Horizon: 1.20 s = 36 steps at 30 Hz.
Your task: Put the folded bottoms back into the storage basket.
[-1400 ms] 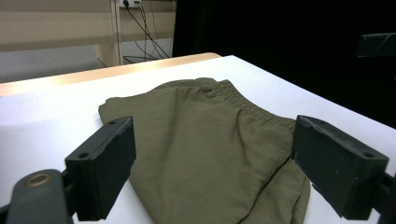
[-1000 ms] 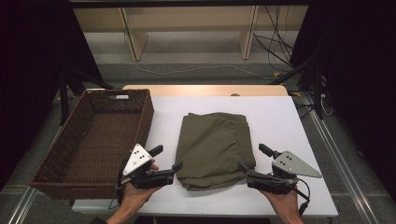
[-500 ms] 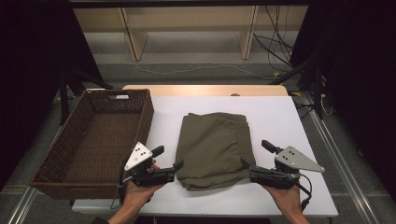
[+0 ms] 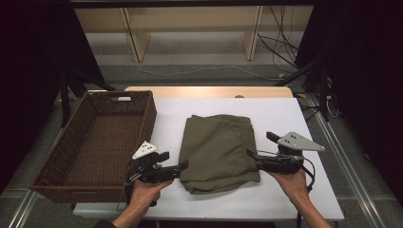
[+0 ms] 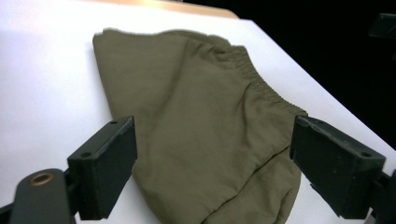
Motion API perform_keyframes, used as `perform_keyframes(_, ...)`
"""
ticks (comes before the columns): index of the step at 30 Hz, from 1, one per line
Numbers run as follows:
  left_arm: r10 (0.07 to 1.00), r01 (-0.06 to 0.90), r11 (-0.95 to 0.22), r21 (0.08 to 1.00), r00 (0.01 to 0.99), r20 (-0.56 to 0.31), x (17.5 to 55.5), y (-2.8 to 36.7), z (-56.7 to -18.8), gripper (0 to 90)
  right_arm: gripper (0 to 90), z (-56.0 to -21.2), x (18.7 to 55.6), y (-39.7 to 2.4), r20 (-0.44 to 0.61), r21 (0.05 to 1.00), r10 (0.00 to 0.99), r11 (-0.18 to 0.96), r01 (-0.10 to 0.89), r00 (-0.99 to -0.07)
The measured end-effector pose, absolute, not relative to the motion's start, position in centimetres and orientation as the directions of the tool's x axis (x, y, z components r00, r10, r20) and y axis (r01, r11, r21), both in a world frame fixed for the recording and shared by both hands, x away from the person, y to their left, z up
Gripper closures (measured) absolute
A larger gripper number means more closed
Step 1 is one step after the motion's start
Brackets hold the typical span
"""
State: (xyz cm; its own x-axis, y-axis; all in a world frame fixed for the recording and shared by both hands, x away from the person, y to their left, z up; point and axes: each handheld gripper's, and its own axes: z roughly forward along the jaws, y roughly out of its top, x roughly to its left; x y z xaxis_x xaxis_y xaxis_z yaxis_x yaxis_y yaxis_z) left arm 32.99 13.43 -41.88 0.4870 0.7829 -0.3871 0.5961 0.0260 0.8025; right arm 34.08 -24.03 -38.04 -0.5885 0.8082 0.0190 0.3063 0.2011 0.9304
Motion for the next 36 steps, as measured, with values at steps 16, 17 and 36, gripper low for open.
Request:
perform_keyframes(16,0.81,0.78,0.061,0.623,0.326,-0.487,35.0,13.1,-43.8,15.6,15.8,-38.8,39.9,-24.3,0.05,0.866,0.816,0.253,0.432,-0.576)
perform_keyframes(17,0.812,0.79,0.063,0.61,0.315,-0.491,35.1,13.0,-44.0,15.6,15.8,-38.9,40.6,-24.3,0.051,0.858,0.818,0.258,0.444,-0.573)
perform_keyframes(36,0.804,0.863,0.129,0.488,0.197,-0.561,36.2,12.3,-46.1,16.7,15.7,-40.9,46.4,-25.4,0.135,0.756,0.83,0.266,0.598,-0.541)
